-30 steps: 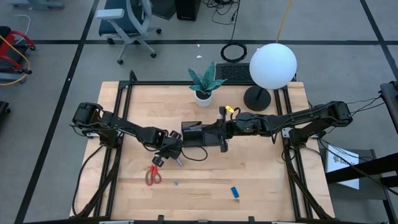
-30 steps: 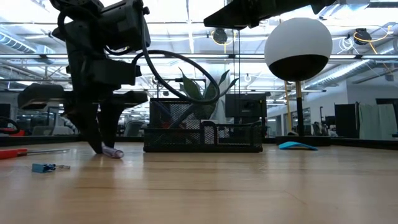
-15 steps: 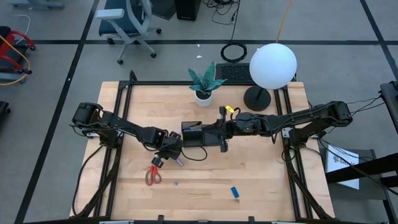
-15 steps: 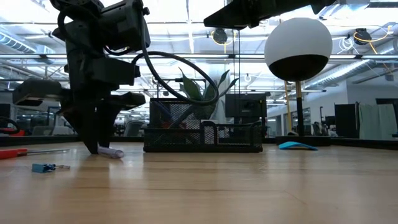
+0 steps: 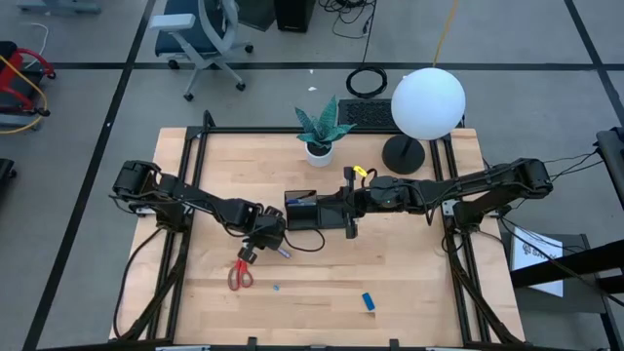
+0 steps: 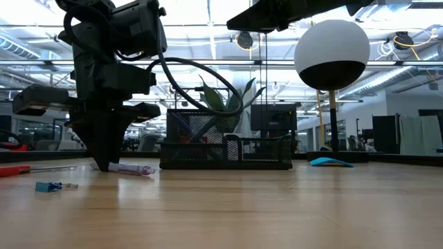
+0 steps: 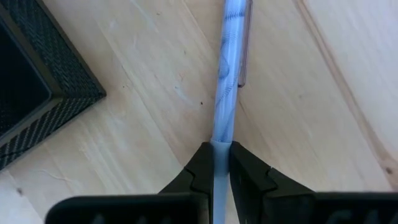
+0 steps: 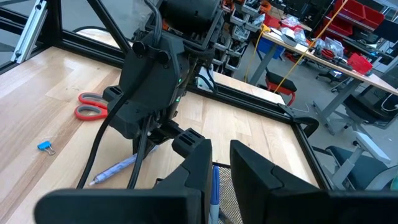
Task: Pick and place office supplies into organizer
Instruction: Put the pink pen into the top left section of the desk organizer
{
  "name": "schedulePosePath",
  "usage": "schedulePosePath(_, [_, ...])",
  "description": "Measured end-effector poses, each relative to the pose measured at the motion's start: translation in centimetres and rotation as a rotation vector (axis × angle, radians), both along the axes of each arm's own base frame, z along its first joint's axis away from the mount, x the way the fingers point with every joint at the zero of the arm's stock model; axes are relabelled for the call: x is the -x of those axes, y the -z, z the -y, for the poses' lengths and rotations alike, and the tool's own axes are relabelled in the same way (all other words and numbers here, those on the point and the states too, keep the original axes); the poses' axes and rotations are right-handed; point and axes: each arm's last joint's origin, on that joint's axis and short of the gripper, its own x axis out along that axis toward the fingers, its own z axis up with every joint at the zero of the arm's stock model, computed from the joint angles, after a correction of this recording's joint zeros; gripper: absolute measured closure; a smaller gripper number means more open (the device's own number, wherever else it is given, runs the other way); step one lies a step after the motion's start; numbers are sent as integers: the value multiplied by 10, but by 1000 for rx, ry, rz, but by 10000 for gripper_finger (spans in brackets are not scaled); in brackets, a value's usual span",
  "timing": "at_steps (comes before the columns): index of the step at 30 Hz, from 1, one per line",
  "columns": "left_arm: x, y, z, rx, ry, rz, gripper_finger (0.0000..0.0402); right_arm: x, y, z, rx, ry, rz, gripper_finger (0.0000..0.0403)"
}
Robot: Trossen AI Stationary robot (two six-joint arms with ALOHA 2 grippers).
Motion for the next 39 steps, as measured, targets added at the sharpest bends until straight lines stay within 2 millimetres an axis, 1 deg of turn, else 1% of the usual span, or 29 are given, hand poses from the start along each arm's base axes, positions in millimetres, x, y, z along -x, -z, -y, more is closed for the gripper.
schedulePosePath(4, [0, 0, 0, -7, -34, 1, 369, 0, 0, 0, -4, 1, 1, 355])
schedulePosePath(8, [1, -4, 0, 1, -63, 20, 369, 0, -2, 0, -16, 4, 17, 355])
schedulePosePath(10, [2, -10, 0, 11, -76, 41, 369, -1, -2, 0, -17, 3, 25, 355])
schedulePosePath(14, [10, -21, 5, 89, -85, 26, 369, -1, -3, -1, -19, 2, 32, 355])
schedulePosePath(17, [10, -33, 9, 108, -68, 94, 369, -1, -4, -1, -21, 2, 39, 356])
schedulePosePath(20, [14, -42, 17, 112, -49, 128, 369, -1, -4, -1, -22, 2, 46, 355])
schedulePosePath(23, [17, -51, 21, 86, -50, 178, 369, -1, -5, -1, -32, 4, 59, 355])
schedulePosePath(28, [23, -65, 25, 36, -73, 260, 369, -2, -8, -1, -97, 20, 86, 356])
schedulePosePath(32, [27, -77, 24, -7, -107, 337, 369, -2, -11, -1, -118, 23, 121, 356])
schedulePosePath(39, [36, -101, 17, -69, -160, 473, 369, -2, -12, -1, -136, 25, 131, 355])
